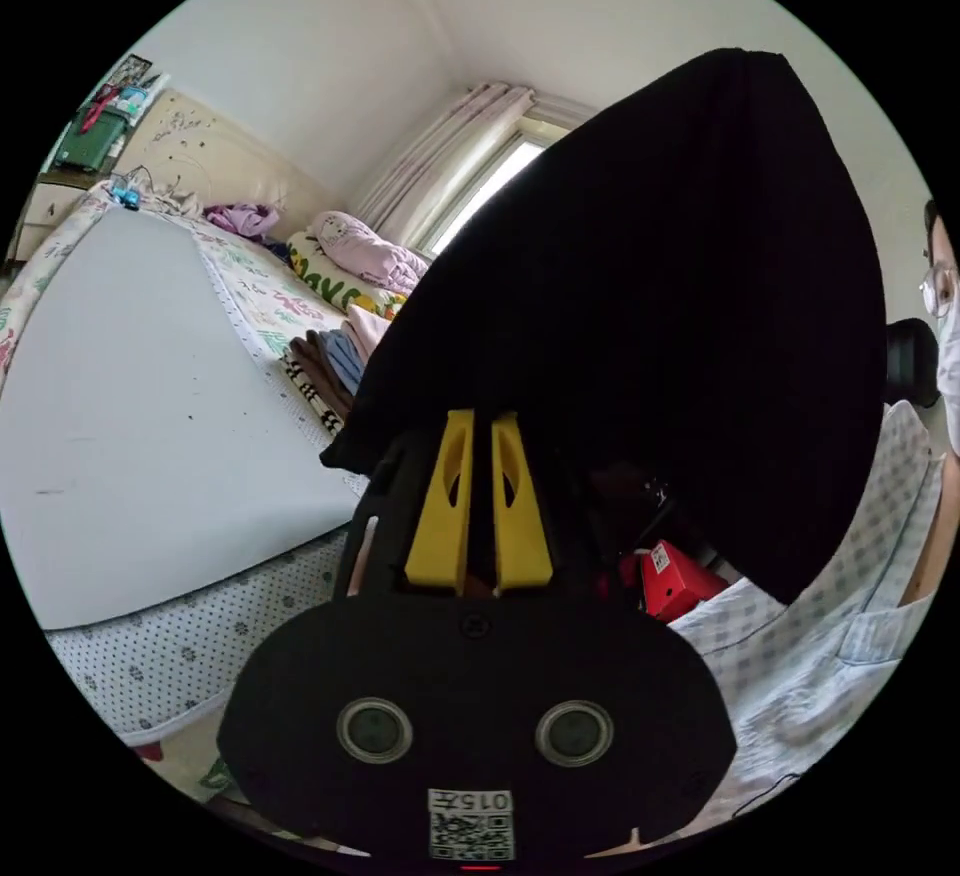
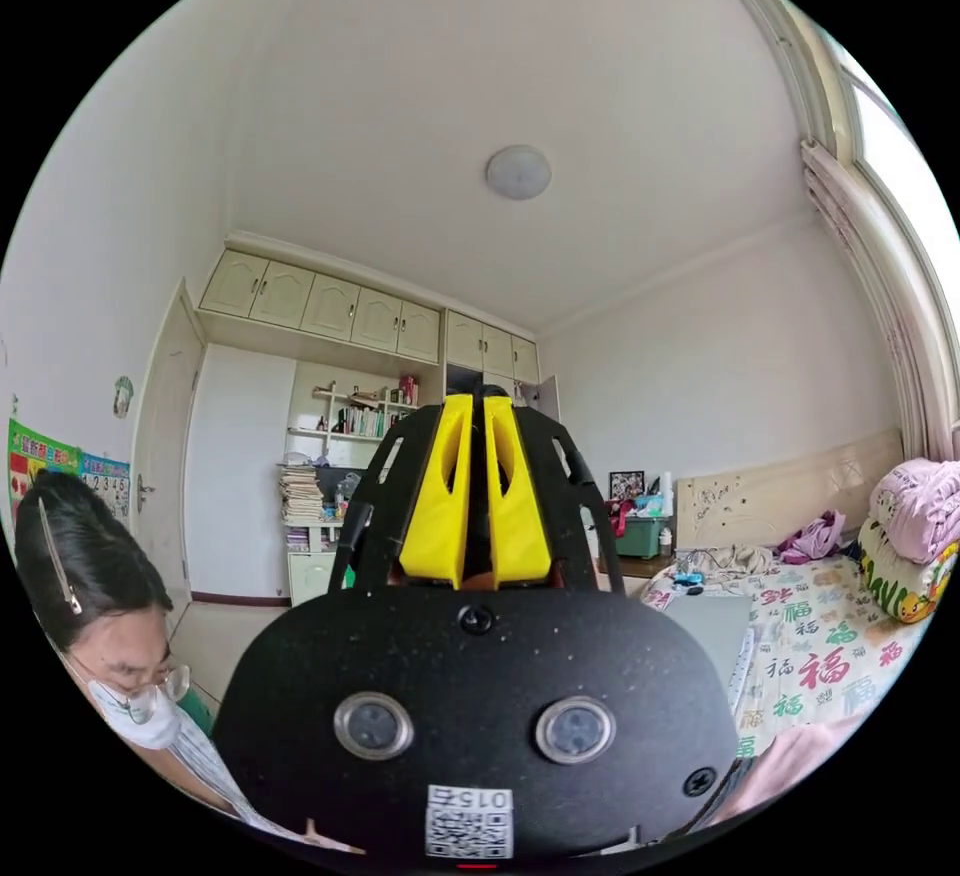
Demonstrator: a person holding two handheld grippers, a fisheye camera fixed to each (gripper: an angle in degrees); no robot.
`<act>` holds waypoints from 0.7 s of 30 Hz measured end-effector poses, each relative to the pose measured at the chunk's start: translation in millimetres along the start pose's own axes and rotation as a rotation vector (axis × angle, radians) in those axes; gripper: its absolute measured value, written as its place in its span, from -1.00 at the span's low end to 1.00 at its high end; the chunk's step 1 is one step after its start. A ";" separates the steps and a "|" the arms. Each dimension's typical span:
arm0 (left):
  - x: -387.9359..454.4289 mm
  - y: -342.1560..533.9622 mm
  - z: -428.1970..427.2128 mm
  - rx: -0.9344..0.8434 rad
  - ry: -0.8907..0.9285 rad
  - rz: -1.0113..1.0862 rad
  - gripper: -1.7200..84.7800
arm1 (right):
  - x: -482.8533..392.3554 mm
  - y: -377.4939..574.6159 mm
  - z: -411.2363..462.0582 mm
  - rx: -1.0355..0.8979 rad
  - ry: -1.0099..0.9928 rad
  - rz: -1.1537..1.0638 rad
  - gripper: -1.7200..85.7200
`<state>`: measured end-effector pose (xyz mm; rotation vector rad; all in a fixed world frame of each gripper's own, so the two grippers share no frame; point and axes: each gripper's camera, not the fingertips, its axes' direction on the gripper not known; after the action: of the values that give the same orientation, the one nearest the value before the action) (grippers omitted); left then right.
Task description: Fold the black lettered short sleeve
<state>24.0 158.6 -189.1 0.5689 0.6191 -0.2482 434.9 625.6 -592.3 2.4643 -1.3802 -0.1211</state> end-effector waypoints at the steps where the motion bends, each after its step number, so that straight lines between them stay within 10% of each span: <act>1: -13.7 -15.4 -30.8 0.050 -0.042 -0.023 -0.94 | 17.5 11.6 -16.2 -0.004 0.006 0.007 -0.96; 11: -9.2 -182.2 -223.8 0.460 -0.491 0.065 -0.97 | 242.6 199.5 -177.6 -0.202 0.285 0.178 -0.95; 21: -95.2 -201.1 -91.8 -0.072 -0.383 0.057 -0.97 | 441.5 616.2 -268.8 -1.141 0.608 0.432 -0.88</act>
<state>-172.1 51.2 -278.3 0.4529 0.2394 -0.2720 226.2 15.3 -111.8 1.1084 -1.0613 -0.0306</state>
